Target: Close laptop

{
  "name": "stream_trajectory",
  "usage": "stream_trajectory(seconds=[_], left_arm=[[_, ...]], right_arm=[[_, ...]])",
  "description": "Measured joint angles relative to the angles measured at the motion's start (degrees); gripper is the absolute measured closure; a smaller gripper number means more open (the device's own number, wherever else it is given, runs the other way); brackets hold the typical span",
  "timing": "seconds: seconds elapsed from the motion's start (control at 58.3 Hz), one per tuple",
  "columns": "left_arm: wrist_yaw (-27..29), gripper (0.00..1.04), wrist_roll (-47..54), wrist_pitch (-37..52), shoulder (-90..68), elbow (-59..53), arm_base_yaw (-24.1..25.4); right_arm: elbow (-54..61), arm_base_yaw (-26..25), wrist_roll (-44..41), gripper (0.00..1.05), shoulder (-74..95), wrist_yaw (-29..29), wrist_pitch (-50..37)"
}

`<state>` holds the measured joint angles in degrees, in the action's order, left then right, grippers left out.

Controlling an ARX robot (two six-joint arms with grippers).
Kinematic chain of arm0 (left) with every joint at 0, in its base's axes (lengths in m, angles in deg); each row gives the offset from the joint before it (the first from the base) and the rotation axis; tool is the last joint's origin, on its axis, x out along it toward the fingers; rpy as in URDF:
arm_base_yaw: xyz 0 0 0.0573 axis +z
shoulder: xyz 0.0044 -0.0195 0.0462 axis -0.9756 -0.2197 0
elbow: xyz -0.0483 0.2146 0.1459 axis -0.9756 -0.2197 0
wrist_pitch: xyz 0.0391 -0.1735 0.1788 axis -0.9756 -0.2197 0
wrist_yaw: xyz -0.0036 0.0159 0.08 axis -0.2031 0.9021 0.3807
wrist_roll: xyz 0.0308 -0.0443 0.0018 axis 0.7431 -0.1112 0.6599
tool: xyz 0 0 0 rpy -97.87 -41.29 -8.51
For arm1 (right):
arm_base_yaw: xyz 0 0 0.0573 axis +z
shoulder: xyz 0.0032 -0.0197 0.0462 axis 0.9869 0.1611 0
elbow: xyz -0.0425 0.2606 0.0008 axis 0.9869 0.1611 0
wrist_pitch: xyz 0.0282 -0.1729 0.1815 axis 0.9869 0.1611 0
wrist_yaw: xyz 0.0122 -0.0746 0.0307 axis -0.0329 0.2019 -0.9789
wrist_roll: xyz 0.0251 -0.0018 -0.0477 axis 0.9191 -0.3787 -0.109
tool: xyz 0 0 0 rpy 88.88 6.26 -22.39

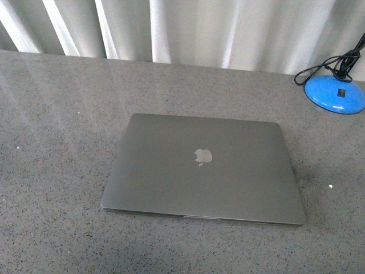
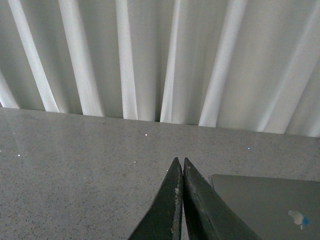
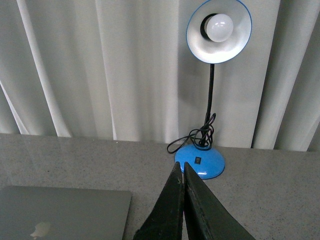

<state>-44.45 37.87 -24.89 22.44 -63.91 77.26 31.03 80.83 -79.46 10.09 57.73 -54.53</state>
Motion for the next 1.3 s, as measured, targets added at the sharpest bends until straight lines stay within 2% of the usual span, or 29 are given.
stream_trajectory(seconds=[0.086, 0.12, 0.189, 0.343, 0.394, 0.823, 0.874, 0.926, 0.943, 1.303], left_arm=[[0.0, 1.01, 0.0, -1.2, 1.2, 0.0, 0.0], [0.0, 1.01, 0.0, -4.2, 3.8, 0.0, 0.0], [0.0, 1.01, 0.0, -10.9, 9.5, 0.0, 0.0], [0.0, 1.01, 0.0, -11.3, 10.8, 0.0, 0.0], [0.0, 0.96, 0.0, -11.3, 10.9, 0.0, 0.0], [0.0, 0.22, 0.0, -11.3, 10.9, 0.0, 0.0], [0.0, 0.13, 0.0, -11.3, 10.9, 0.0, 0.0], [0.0, 0.05, 0.1, -11.3, 10.9, 0.0, 0.0], [0.0, 0.06, 0.1, -11.3, 10.9, 0.0, 0.0], [0.0, 0.07, 0.1, -11.3, 10.9, 0.0, 0.0]], right_arm=[[0.0, 0.0, 0.0, 1.04, -5.6, 0.0, 7.4], [0.0, 0.0, 0.0, 1.04, -7.6, 0.0, 9.6], [0.0, 0.0, 0.0, 1.04, -10.0, 0.0, 10.1], [0.0, 0.0, 0.0, 1.04, -10.0, 0.0, 10.3], [0.0, 0.0, 0.0, 1.03, -10.0, 0.0, 10.4], [0.0, 0.0, 0.0, 0.29, -10.0, 0.0, 10.4], [0.0, 0.0, 0.0, 0.23, -10.0, 0.0, 10.3], [0.0, 0.0, 0.0, 0.11, -10.0, 0.0, 10.3], [0.0, 0.0, 0.1, 0.08, -10.0, 0.0, 10.3], [0.0, 0.0, 0.1, 0.1, -10.0, 0.0, 10.3]])
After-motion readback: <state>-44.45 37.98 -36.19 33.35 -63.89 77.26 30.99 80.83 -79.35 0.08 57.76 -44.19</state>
